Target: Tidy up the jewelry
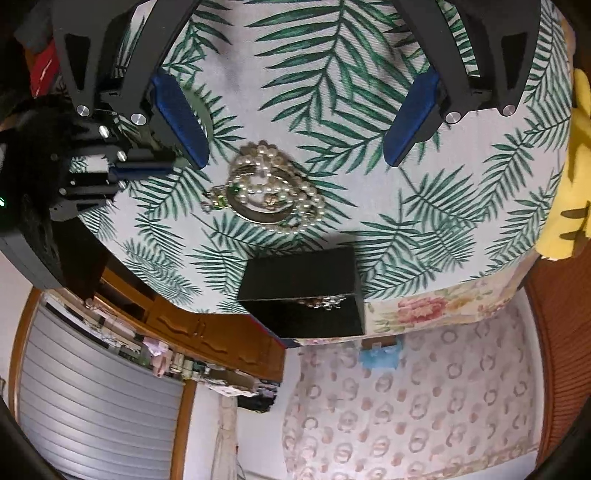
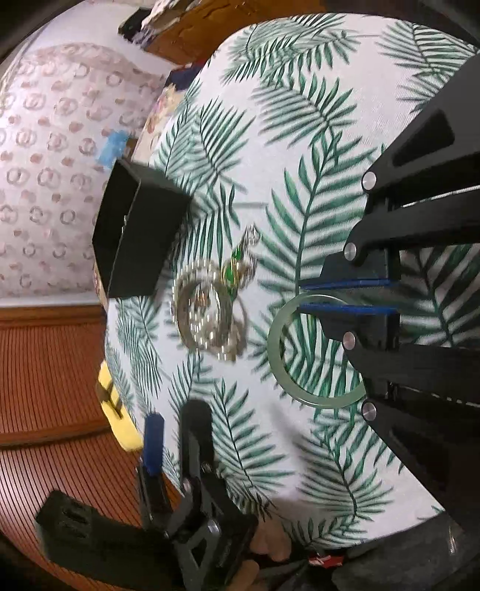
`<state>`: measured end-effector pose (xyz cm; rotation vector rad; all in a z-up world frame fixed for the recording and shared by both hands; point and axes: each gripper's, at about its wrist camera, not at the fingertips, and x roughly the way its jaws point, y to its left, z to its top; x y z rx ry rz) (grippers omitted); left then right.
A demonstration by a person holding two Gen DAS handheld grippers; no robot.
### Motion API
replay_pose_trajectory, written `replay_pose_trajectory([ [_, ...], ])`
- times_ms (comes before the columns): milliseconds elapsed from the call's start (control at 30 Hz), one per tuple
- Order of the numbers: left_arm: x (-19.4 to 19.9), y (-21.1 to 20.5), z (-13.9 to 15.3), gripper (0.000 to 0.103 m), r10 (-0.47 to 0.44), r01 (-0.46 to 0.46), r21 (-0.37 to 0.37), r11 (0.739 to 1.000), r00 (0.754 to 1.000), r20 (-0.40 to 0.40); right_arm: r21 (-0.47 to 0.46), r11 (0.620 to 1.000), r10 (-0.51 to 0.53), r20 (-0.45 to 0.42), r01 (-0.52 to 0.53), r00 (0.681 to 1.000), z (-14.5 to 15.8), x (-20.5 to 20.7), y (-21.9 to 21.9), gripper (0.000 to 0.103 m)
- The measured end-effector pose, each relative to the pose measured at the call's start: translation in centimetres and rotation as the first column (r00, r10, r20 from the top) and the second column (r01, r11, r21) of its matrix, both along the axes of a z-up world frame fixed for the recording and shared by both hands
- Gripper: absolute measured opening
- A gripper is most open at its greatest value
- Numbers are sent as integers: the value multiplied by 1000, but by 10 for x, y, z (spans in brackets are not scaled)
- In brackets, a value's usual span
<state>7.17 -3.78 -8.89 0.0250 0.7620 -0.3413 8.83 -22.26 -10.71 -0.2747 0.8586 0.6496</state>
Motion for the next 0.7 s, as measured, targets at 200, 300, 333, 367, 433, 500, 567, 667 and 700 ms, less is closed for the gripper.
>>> replay_pose_trajectory([
  [200, 5, -10, -2, 92, -17, 17, 17, 1000, 1000, -9, 10, 998, -57, 1, 57, 998, -1, 12, -20, 8],
  [300, 9, -18, -1, 92, -37, 38, 33, 999, 999, -11, 10, 998, -64, 2, 64, 998, -2, 13, -21, 8],
  [333, 11, -22, -1, 92, -47, 48, 41, 998, 999, -14, 4, 998, -65, 7, 65, 998, -2, 12, -20, 8],
  [367, 14, -26, -1, 92, -57, 57, 53, 997, 998, -18, -3, 998, -66, 13, 66, 998, -2, 12, -19, 8],
  [433, 19, -32, -2, 92, -75, 76, 69, 995, 997, -28, -10, 998, -67, 19, 67, 998, -3, 11, -18, 8],
  [500, 23, -38, -4, 92, -90, 93, 79, 993, 995, -36, -8, 998, -68, 18, 68, 998, -3, 12, -18, 9],
  [567, 29, -43, -6, 92, -98, 102, 101, 990, 994, -46, -2, 998, -68, 14, 68, 998, -3, 12, -18, 9],
  [667, 36, -49, -7, 91, -104, 110, 118, 987, 993, -52, 10, 998, -68, 6, 68, 998, -4, 12, -20, 9],
  [700, 38, -50, -7, 91, -103, 109, 126, 986, 993, -50, 15, 998, -69, 2, 69, 998, -3, 13, -21, 9],
])
